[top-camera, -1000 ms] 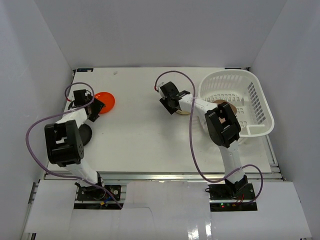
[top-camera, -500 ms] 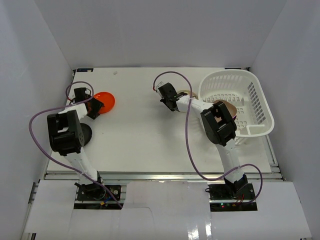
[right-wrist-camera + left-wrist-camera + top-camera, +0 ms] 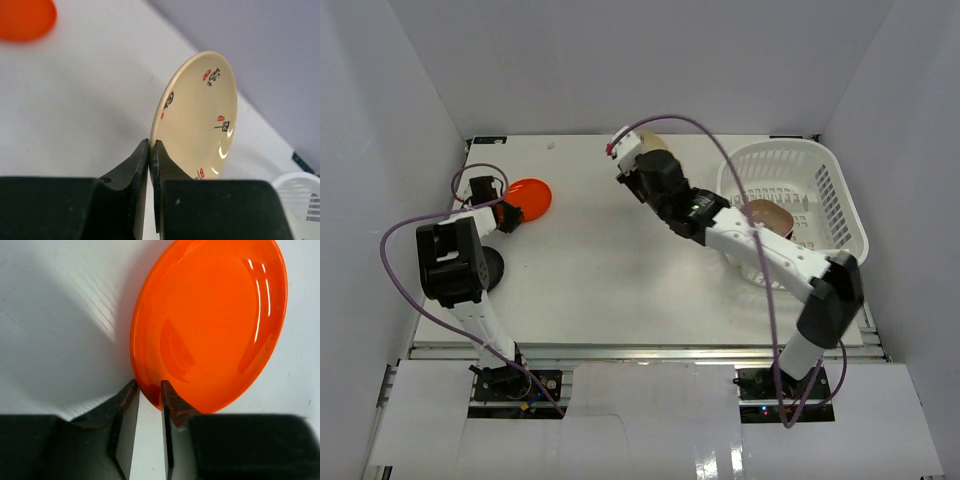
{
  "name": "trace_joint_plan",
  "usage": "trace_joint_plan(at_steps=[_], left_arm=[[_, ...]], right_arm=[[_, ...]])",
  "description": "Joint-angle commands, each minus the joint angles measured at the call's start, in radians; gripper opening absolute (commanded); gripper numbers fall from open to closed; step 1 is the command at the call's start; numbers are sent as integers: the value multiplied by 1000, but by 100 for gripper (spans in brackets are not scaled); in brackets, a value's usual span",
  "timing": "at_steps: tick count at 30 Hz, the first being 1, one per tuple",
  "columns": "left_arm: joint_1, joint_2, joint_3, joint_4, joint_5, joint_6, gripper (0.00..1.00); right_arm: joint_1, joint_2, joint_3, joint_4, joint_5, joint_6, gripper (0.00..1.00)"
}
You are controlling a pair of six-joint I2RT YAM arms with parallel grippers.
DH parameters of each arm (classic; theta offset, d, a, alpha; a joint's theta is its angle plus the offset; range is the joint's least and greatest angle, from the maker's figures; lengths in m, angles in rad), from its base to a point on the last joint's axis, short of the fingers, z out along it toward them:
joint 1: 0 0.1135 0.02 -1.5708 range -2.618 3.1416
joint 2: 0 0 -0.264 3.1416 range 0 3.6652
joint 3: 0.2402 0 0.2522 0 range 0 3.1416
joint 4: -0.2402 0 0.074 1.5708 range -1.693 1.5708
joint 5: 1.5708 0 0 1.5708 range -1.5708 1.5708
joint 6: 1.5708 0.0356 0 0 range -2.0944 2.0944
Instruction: Place the plates into the plastic bin on the countertop
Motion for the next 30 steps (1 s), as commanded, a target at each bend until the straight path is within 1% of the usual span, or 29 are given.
trace_joint_plan(at_steps=[1, 2, 3, 4, 6, 7, 9, 10, 11, 12, 15, 18, 21, 22, 24, 25, 27, 28, 29, 30], left_arm=[[3, 31, -4, 2, -54, 27, 29], [3, 34, -11, 5, -59, 31, 24], [3, 31, -14, 17, -58, 36, 16], [3, 31, -21, 19, -58, 42, 11], [3, 20, -27, 34, -48, 50, 1], [4, 15, -28, 38, -42, 53, 0], [4, -2, -31, 49, -26, 61, 0], [3, -9, -33, 54, -22, 70, 0], [3, -17, -36, 58, -22, 73, 0], [3, -40, -45, 72, 25, 74, 0], [0, -84, -64, 107, 100, 68, 0], [-20, -127, -59, 112, 149, 59, 0], [-54, -212, -65, 123, 174, 48, 0], [-66, -256, -68, 124, 182, 45, 0], [-121, -293, -65, 124, 192, 50, 0], [-144, -327, -59, 123, 192, 51, 0], [-236, -351, -45, 112, 192, 54, 0], [-262, -364, -27, 109, 191, 53, 0], [-311, -382, -18, 106, 192, 45, 0], [-334, -388, -8, 108, 197, 26, 0]], right_arm=[[-23, -242, -33, 143, 84, -2, 8], [-23, -266, -39, 142, 115, -11, 8], [-23, -288, -57, 140, 152, -52, 8], [-27, -319, -71, 140, 266, -80, 8], [-56, -343, -106, 139, 365, -98, 8], [-113, -377, -158, 111, 370, -68, 8], [-193, -414, -223, 64, 315, 27, 8], [-270, -438, -301, 42, 272, 106, 8], [-302, -445, -332, 28, 260, 137, 8], [-359, -442, -356, 13, 225, 191, 8], [-427, -411, -438, -4, 142, 236, 8], [-445, -367, -464, -15, 128, 262, 8], [-456, -356, -490, -27, 125, 291, 8], [-458, -357, -498, -27, 126, 305, 21], [-462, -366, -509, -38, 105, 343, 40], [-465, -372, -509, -44, 97, 355, 53], [-471, -415, -496, -62, 59, 388, 63], [-474, -437, -492, -65, 42, 395, 69], [-484, -458, -486, -67, 26, 408, 69], [-487, -502, -466, -79, 14, 412, 69]])
